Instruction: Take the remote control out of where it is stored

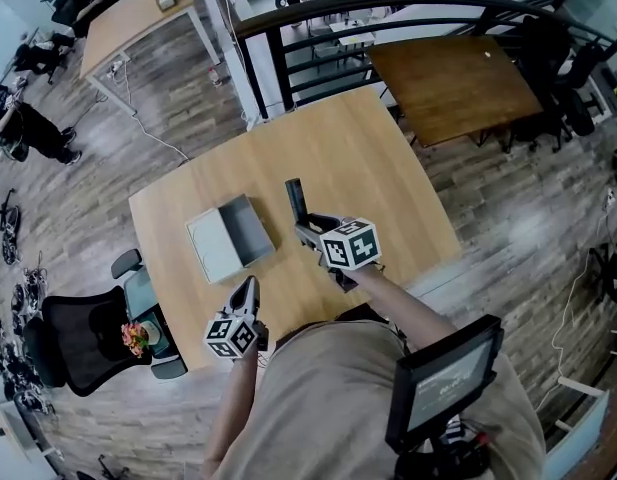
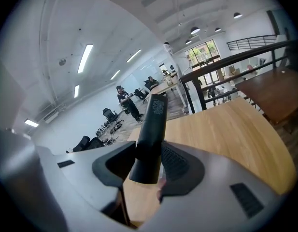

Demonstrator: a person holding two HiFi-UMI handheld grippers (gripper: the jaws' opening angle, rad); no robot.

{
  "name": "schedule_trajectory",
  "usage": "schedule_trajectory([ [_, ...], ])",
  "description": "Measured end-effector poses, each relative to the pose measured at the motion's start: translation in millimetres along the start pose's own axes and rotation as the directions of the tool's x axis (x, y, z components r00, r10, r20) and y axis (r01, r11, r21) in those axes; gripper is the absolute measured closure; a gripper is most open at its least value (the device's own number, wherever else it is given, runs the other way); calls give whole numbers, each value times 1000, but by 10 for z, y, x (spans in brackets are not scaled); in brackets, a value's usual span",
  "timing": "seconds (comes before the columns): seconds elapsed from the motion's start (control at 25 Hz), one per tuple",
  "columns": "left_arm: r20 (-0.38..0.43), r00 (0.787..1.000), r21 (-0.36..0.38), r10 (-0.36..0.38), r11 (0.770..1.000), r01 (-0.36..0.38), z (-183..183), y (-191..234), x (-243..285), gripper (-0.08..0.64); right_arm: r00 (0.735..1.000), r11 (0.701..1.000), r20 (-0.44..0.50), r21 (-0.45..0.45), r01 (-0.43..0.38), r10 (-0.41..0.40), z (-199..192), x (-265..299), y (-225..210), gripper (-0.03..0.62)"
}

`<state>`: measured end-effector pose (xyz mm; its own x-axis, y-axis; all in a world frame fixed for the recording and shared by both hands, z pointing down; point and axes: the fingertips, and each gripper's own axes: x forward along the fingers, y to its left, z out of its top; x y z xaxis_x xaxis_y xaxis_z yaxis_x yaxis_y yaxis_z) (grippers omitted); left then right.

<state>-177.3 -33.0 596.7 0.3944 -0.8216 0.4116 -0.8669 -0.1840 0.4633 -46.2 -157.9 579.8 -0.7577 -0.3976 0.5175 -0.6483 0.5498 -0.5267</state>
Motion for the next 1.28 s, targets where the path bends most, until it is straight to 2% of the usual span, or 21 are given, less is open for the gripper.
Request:
schedule_trajectory([
  [0.32, 14, 1000, 24, 1, 1000, -1, 76, -323, 325, 566, 998, 1000, 54, 19, 24, -25, 149, -379, -473, 422],
  [0.48, -2, 1000, 14, 25, 1000, -25, -147, -446, 383, 566, 999, 999, 39, 28, 28, -29, 27, -492, -663, 422],
  [0.68, -15, 999, 51, 33, 998, -33, -342, -539, 565, 566, 999, 999, 26, 2, 36, -36, -100, -537, -923, 422],
  [0.88, -44, 998, 89, 39, 995, -35, -411, -708, 731, 566, 998, 998, -27, -31, 55, -56, -249, -564, -1190, 422],
  [1.28, -142, 989, 101, 30, 995, -15, -687, -791, 999, 566, 980, 994, -168, -52, 94, -101, -782, -317, -1580, 422],
])
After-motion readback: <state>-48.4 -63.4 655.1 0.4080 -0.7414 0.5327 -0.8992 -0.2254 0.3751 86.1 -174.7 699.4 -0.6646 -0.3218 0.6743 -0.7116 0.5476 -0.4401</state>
